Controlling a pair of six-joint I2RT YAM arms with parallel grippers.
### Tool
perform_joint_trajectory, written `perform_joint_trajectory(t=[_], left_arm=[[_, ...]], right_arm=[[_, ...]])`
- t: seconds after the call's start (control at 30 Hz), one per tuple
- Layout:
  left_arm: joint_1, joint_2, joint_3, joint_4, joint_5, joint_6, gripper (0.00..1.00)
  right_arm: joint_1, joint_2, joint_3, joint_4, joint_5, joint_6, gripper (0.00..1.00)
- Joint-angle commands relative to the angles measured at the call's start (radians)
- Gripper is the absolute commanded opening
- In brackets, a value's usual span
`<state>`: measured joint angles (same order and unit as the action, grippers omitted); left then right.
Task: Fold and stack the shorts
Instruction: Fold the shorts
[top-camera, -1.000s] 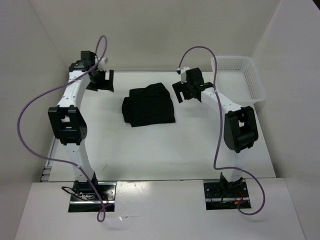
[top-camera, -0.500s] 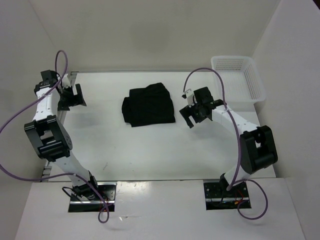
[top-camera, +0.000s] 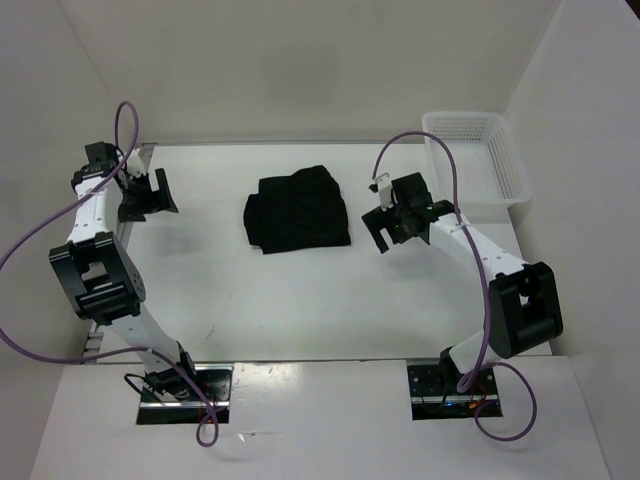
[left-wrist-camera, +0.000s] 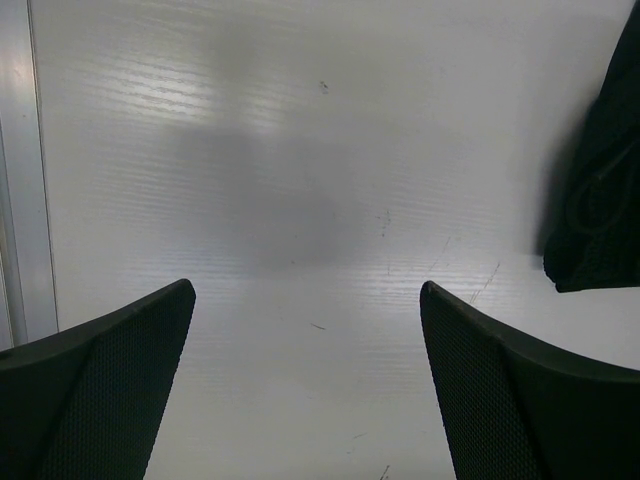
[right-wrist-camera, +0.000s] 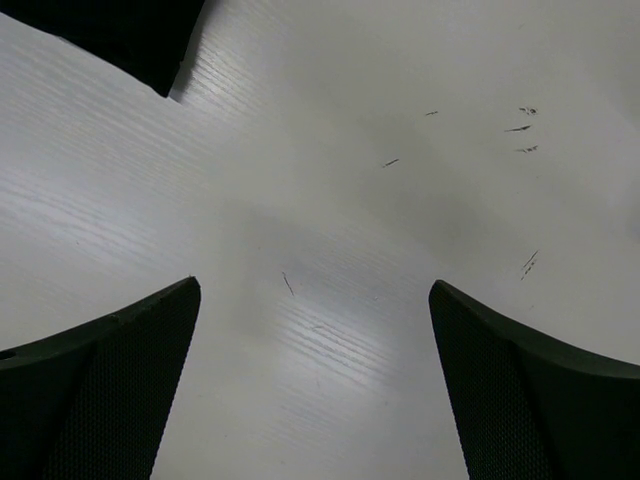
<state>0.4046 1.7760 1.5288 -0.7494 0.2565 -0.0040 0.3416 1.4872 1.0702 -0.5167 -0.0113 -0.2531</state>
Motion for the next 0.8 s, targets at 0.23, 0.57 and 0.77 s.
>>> perform_joint_trajectory(t=[0.23, 0.57, 0.77], left_arm=[[0.0, -0.066, -0.064, -0.002, 0.036, 0.004, 1.0], [0.0, -0.127, -0.136, -0.002, 0.027, 0.004, 1.0], [0.01, -0.2, -0.211, -0.011, -0.008, 0.004, 1.0]], right_arm=[[-0.003, -0.042, 0.011, 0.046, -0.056, 0.014, 1.0], [-0.003, 0.198, 0.181, 0.18, -0.346, 0.308, 1.0], [0.007, 0.396, 0.243, 0.259, -0.383, 0.512, 0.98]])
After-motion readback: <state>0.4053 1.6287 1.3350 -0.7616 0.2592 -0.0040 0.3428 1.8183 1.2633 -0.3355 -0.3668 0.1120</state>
